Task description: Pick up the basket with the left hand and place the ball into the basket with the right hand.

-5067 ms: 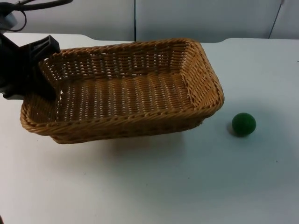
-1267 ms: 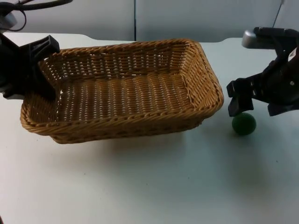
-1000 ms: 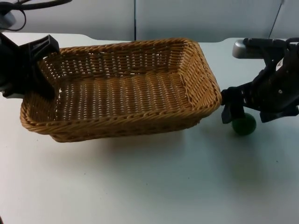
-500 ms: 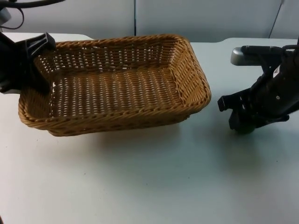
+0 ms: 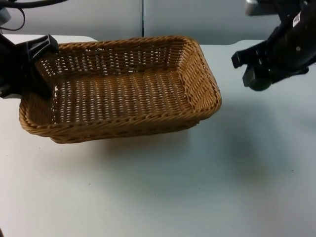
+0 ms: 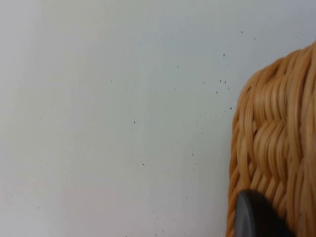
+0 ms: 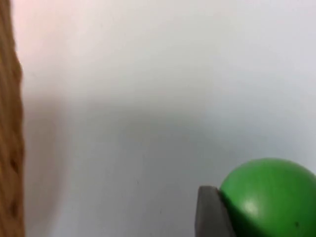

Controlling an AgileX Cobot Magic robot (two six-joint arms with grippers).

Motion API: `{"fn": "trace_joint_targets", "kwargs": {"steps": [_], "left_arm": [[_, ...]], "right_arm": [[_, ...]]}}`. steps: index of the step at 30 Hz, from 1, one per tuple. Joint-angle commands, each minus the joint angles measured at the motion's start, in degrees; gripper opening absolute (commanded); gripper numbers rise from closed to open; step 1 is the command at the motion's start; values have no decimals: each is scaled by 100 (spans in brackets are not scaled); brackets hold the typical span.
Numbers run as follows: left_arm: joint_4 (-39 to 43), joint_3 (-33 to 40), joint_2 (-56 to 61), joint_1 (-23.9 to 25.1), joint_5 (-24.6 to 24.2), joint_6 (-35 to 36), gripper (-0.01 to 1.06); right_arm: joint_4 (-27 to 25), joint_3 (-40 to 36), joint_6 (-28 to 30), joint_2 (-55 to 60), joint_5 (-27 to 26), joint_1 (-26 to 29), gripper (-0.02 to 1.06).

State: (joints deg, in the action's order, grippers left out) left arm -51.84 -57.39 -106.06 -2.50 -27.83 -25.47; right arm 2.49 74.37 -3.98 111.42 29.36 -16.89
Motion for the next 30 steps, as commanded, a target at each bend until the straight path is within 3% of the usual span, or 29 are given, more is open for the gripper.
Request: {"fn": "trace_joint_targets", "kwargs": {"steps": [1, 8, 9, 13, 19, 24, 30], "left_arm": [[-170, 13, 91, 18, 10, 10, 0], [-158, 13, 91, 18, -72, 10, 0], [-158, 13, 91, 18, -72, 10, 0], [-181, 13, 91, 18, -474, 10, 0], [-181, 13, 91, 18, -812, -178, 0], [-222, 13, 91, 18, -1102, -320, 0], [-222, 13, 91, 18, -1293, -437, 0]], "right_arm": [[-25, 351, -9, -88, 444, -46, 0], [-249, 2003, 896, -88, 1802, -456, 0], [-249, 2003, 896, -88, 1802, -456, 0], [-1096, 2390, 2018, -88, 2291, -1044, 0], [-1784, 2368, 2912, -8, 2223, -1771, 0], [-1806, 2368, 2956, 148, 2018, -1989, 0], [-2280, 2363, 2956, 529, 2146, -2024, 0]]}}
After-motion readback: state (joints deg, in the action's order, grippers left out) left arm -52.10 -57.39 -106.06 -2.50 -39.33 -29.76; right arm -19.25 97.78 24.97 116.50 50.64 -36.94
